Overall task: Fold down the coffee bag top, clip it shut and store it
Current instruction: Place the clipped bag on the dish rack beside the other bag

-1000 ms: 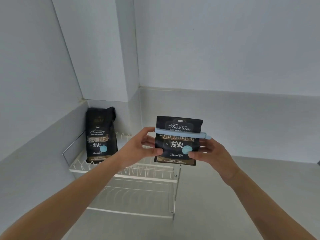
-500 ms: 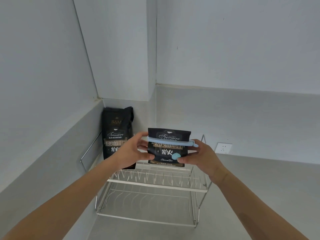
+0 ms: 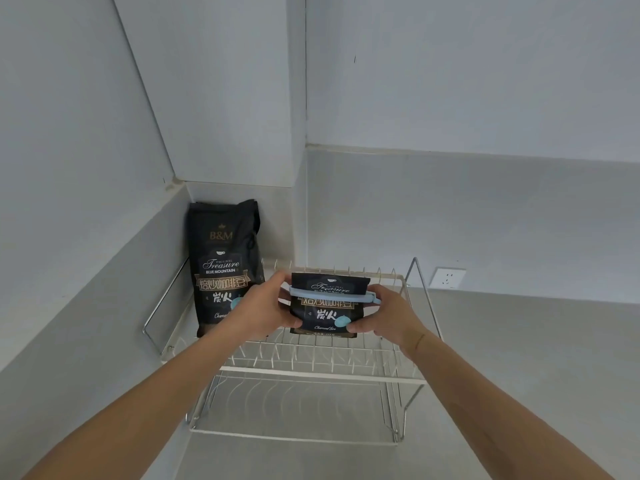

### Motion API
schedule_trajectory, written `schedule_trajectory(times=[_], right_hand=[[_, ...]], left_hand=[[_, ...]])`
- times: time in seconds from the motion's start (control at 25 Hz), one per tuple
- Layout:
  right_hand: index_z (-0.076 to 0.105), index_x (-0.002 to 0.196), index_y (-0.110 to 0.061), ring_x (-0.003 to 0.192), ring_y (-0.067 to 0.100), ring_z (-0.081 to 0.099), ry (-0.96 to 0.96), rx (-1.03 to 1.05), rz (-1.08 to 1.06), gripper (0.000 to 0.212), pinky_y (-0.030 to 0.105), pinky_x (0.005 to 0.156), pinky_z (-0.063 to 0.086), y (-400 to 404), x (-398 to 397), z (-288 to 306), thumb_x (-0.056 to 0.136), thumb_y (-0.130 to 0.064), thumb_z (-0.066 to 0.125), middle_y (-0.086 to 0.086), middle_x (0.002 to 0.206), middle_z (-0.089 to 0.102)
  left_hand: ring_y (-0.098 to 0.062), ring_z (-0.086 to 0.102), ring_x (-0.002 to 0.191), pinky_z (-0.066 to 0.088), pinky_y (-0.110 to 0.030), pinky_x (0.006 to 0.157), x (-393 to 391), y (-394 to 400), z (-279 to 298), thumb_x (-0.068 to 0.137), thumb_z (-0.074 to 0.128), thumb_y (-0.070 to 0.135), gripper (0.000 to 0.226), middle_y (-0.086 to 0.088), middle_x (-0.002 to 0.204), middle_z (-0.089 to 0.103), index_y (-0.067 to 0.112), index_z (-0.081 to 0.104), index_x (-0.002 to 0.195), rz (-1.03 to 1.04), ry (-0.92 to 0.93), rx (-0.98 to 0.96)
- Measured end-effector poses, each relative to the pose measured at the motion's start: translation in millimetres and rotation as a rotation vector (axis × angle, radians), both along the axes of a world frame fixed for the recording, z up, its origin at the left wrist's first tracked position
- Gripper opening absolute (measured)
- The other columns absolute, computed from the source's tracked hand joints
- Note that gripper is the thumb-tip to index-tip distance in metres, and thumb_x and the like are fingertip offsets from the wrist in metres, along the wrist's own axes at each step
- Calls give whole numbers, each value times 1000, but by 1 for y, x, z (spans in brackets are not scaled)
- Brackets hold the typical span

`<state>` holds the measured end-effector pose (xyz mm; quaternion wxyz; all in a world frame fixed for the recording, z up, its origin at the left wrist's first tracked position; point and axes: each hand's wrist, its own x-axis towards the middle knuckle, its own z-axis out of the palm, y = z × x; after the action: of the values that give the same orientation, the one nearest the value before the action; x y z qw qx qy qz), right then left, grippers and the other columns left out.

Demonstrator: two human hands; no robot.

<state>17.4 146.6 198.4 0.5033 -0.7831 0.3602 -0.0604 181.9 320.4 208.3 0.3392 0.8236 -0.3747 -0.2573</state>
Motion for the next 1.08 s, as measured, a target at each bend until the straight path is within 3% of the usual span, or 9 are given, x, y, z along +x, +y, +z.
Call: schedule_trajectory(times=[0.2, 0.36, 0.52, 0.6, 0.68, 0.76, 0.92, 1.08], right_hand=[[57, 110, -26, 104, 22, 61, 0, 19, 18, 60, 49, 95, 52, -3, 2, -4, 61, -8, 87, -9, 107, 66], [54, 113, -28, 105, 21, 59, 18, 25, 32, 64, 48, 95, 52, -4, 4, -7, 61, -12, 87, -8, 113, 64], [54, 113, -29, 99, 18, 60, 16, 35, 32, 62, 43, 90, 54, -5, 4, -7, 63, -13, 87, -10, 108, 64], [53, 113, -30, 90, 11, 61, 7, 57, 32, 61, 31, 71, 55, -4, 4, -6, 65, -13, 86, -12, 104, 65], [53, 113, -30, 85, 6, 59, 4, 79, 44, 60, 23, 60, 49, -4, 5, -5, 66, -12, 86, -15, 100, 64], [53, 113, -29, 85, 5, 59, 8, 87, 52, 60, 23, 60, 48, -4, 6, -5, 66, -11, 85, -17, 98, 65], [56, 112, -26, 87, 5, 59, -9, 50, 41, 60, 36, 83, 51, -5, 13, -7, 63, -12, 86, -13, 104, 69], [57, 111, -28, 91, 9, 62, -52, 28, 24, 58, 40, 86, 51, -7, 25, -8, 63, -15, 87, -14, 102, 70]], left_hand=[[-19, 68, 94, 60, -45, 79, 2, 4, -2, 71, 83, 10, 63, 1, 115, 65, 26, 46, 120, -8, 20, 34], [-8, 56, 105, 53, -30, 81, 16, 5, 19, 67, 86, 31, 85, 15, 122, 57, 40, 38, 137, -105, -172, 37], [1, 57, 99, 48, -17, 73, 21, -10, 40, 73, 79, 43, 49, 24, 106, 61, 46, 58, 117, -184, -226, -85], [5, 59, 93, 44, -14, 69, 20, -19, 42, 78, 76, 38, 32, 24, 96, 63, 40, 66, 108, -237, -295, -74], [5, 61, 88, 49, -19, 72, 20, -26, 42, 83, 74, 29, 20, 20, 92, 67, 33, 71, 102, -264, -306, -96], [-3, 62, 86, 53, -32, 79, 22, -30, 44, 85, 71, 23, 12, 13, 92, 70, 27, 73, 97, -278, -338, -103], [-9, 62, 86, 53, -43, 82, 28, -33, 46, 87, 68, 23, 8, 10, 91, 70, 27, 73, 93, -266, -416, -87], [-11, 64, 84, 55, -43, 81, 40, -35, 48, 87, 69, 22, 7, 9, 89, 71, 26, 72, 92, -213, -377, -87]])
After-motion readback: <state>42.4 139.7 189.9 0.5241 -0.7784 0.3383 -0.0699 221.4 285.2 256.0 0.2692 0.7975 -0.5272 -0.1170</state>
